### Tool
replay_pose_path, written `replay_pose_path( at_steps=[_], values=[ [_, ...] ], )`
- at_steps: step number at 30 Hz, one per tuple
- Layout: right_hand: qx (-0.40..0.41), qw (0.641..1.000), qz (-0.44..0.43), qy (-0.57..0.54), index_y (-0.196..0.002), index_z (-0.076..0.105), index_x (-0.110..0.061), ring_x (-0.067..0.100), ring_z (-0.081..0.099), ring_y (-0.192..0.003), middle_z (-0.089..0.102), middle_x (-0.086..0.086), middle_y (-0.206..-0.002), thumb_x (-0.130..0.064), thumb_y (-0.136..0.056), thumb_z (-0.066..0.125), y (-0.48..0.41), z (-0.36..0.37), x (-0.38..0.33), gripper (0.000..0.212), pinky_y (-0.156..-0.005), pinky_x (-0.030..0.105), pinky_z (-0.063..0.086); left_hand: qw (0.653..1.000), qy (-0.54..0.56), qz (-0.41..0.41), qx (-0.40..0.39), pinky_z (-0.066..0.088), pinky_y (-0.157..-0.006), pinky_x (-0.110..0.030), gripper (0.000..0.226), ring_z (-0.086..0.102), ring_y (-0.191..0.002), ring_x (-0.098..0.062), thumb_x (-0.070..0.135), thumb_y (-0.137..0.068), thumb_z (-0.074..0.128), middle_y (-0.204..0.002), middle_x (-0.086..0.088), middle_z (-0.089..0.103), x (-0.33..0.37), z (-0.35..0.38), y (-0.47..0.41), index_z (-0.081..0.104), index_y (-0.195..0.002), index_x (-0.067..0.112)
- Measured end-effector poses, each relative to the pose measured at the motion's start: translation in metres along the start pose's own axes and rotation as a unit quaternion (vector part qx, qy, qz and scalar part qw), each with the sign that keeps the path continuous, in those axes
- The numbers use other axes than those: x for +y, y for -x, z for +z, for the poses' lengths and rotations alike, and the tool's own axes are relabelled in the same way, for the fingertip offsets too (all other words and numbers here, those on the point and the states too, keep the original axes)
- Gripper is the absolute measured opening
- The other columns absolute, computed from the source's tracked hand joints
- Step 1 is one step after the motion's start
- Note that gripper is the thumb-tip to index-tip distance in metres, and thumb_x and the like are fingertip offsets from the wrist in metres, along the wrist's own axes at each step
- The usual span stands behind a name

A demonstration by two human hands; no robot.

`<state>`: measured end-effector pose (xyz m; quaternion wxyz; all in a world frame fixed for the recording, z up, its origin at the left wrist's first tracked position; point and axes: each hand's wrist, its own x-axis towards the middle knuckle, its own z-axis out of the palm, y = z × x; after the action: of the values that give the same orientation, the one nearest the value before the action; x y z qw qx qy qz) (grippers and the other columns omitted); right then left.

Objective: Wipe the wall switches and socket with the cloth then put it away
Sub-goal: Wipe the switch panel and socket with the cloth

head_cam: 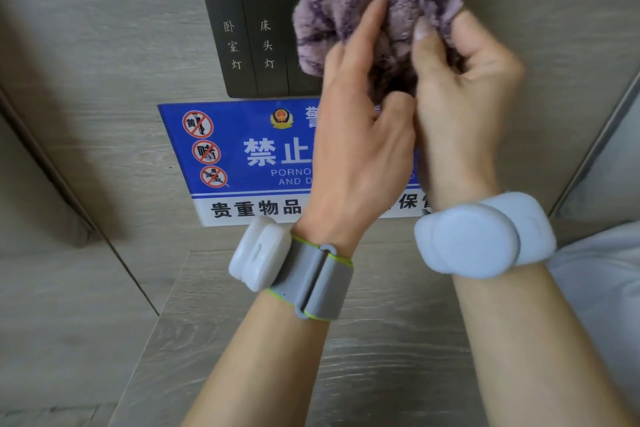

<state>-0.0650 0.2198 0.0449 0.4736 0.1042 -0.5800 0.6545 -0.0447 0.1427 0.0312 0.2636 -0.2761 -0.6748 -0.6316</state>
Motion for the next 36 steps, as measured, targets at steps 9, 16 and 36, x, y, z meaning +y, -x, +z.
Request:
replay_pose_path(
  at_steps=[9,16,36],
  values=[
    [-0.064,0.998,-0.006,0.008,-0.099,0.070,-0.006,0.012,0.066,-0.101,0.075,0.003,-0.101,-0.010,-0.092,0.058,0.005,0.007,0.001,0.015,-0.098,0.038,0.056,1.000,0.015,-0.001,0.019,0.030,-0.117,-0.016,0.081,0.044,-0.122,0.005,-0.007,-0.072,0.042,-0.133,0.003,0.044,-0.002,-0.008,-0.002,0.032,-0.151,0.007],
    [-0.004,1.000,-0.001,-0.001,-0.113,0.067,0.006,0.010,0.061,-0.095,0.074,0.009,-0.106,-0.011,-0.090,0.057,-0.004,-0.004,0.002,0.030,-0.099,0.043,0.055,0.999,0.015,0.004,-0.044,0.025,-0.117,-0.012,0.083,0.038,-0.126,0.007,-0.009,-0.071,0.044,-0.138,0.001,0.044,0.003,0.001,0.002,0.031,-0.152,0.007],
    [0.017,0.999,-0.011,-0.026,-0.113,0.069,0.000,0.010,0.061,-0.098,0.073,0.002,-0.103,-0.012,-0.091,0.057,-0.011,-0.015,0.008,0.028,-0.101,0.045,0.054,0.994,0.022,-0.031,-0.105,0.027,-0.112,-0.008,0.087,0.038,-0.119,0.014,-0.014,-0.072,0.051,-0.131,0.013,0.042,-0.001,-0.004,0.001,0.032,-0.153,0.014]
  ],
)
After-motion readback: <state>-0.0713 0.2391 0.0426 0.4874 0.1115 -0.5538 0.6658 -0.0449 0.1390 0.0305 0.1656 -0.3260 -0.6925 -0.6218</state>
